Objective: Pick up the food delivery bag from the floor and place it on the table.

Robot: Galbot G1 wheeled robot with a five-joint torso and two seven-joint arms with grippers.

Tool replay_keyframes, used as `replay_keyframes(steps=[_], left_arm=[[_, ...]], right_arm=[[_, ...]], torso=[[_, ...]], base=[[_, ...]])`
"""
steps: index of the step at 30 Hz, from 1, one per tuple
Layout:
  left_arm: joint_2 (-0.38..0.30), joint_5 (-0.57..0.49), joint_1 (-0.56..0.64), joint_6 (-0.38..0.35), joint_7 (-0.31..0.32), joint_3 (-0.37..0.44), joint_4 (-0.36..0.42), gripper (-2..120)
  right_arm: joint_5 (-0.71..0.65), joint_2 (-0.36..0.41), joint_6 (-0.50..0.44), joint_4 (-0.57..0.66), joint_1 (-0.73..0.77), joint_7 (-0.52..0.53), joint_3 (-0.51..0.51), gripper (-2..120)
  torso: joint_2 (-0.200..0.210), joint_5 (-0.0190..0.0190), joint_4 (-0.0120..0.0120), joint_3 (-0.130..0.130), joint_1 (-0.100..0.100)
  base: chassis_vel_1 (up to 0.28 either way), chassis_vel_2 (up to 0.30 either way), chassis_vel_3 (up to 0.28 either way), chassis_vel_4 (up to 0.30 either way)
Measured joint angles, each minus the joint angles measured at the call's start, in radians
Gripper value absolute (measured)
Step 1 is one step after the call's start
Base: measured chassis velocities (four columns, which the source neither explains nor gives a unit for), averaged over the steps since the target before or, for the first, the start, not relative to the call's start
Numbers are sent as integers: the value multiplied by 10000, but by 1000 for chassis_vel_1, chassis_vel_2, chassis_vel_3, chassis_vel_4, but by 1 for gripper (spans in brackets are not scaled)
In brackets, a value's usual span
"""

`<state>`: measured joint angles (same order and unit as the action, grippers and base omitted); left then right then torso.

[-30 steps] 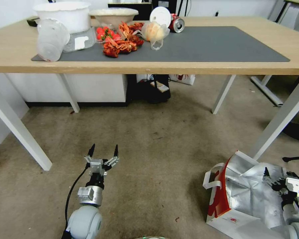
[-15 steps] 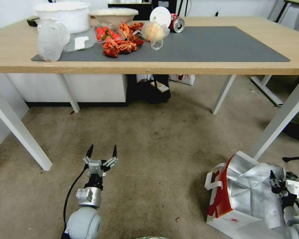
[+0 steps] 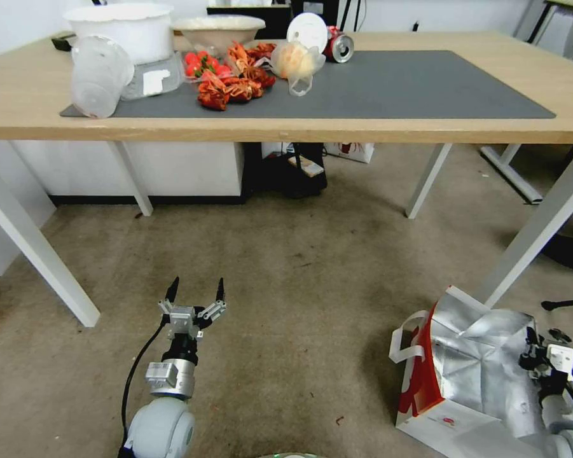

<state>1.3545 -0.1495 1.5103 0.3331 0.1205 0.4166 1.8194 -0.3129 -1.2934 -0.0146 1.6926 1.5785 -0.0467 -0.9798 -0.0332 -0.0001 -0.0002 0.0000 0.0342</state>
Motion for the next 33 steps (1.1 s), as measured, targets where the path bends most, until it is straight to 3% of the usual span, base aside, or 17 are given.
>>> replay_keyframes(steps=[8,11,15,24,33], left_arm=[[28,63,-139,-199,-15,-15,-29,100],[38,231,-276,-441,401,-92,23,100],[-42,196,-319,-686,336,-147,151,100],[-118,220,-486,-522,148,-153,94,100],[-238,-55,-522,26,131,-12,36,100]], right_arm=[[-790,214,77,1741,677,-204,748,0],[-1054,653,343,2911,1010,-444,1112,0],[-1424,1136,700,3970,1203,-896,1282,0],[-2209,1381,1414,5143,1242,-1411,1251,0],[-4035,1644,1571,5754,1303,-3299,880,0]], torso=[[0,-1,2,0,0],[-1,-2,1,0,0],[0,0,0,0,1],[0,1,0,0,1],[0,0,0,0,0]], base=[[0,0,0,0],[0,0,0,0],[0,0,0,0],[0,0,0,0],[0,0,0,0]])
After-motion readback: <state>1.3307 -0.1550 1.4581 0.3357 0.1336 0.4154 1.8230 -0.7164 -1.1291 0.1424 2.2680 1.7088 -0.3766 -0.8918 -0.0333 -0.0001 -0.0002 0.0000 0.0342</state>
